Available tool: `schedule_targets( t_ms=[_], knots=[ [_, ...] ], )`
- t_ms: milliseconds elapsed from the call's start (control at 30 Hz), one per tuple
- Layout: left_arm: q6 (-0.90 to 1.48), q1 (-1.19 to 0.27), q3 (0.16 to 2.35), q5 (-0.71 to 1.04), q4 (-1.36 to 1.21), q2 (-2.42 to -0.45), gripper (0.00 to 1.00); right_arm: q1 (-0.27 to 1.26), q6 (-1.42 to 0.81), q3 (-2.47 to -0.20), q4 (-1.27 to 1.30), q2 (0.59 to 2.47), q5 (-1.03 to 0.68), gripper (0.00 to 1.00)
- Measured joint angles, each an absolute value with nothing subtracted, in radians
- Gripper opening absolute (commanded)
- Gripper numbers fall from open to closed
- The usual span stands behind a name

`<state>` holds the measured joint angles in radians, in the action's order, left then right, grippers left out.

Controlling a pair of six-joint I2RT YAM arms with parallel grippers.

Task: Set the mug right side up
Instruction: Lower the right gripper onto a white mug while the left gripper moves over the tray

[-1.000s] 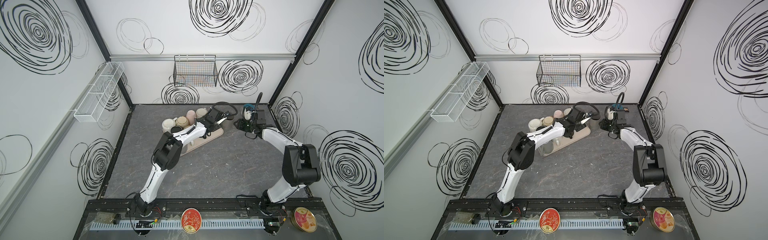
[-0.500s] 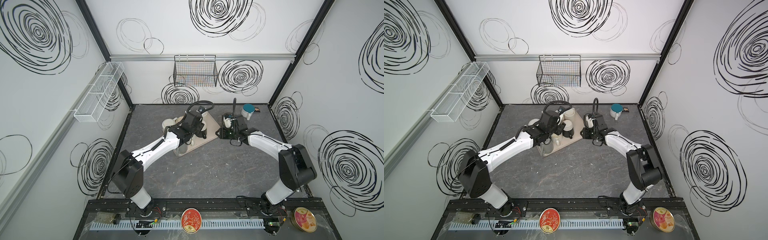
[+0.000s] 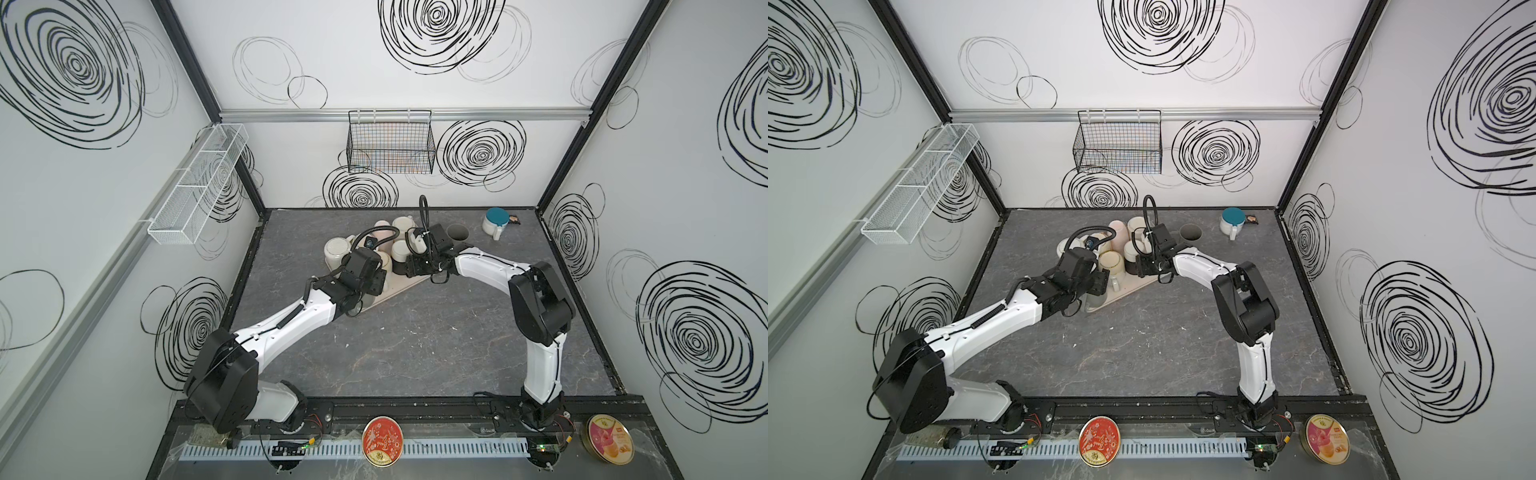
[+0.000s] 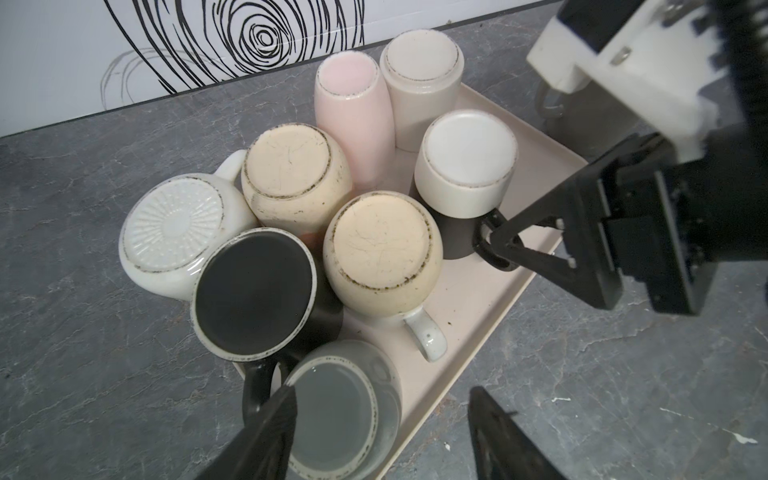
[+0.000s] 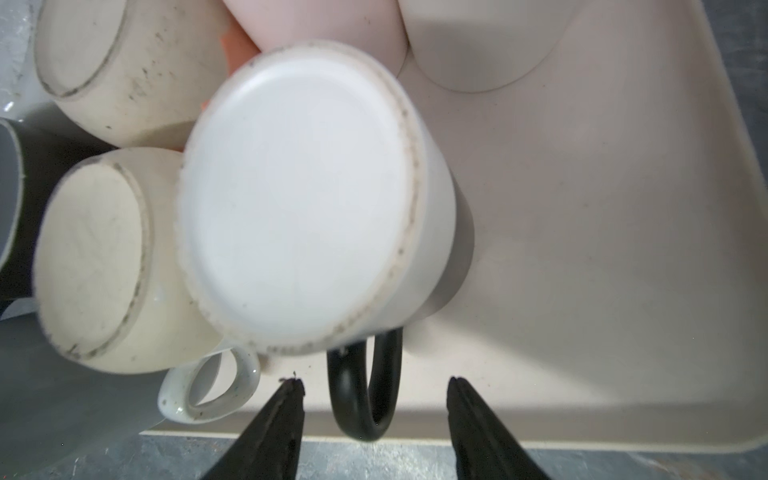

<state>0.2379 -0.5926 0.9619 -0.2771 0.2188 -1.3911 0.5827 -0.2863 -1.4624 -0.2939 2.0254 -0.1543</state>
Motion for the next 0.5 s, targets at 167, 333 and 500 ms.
schedule_targets(
  t_ms=[167,333,500],
  knots=[
    [0.252,-0.588,0.962,-0.257,0.195,-1.391,0.68,0.595,-0.25,-1.542,-0.356,2.088,-0.094,0.4],
    [0.266,-0.588,0.961,-0.238,0.165,-1.391,0.68,0.602,-0.205,-1.586,-0.406,2.113,-0.042,0.22],
    [0.279,-0.588,0.955,-0.223,0.147,-1.391,0.69,0.609,-0.171,-1.592,-0.416,2.114,-0.004,0.06]
  ],
)
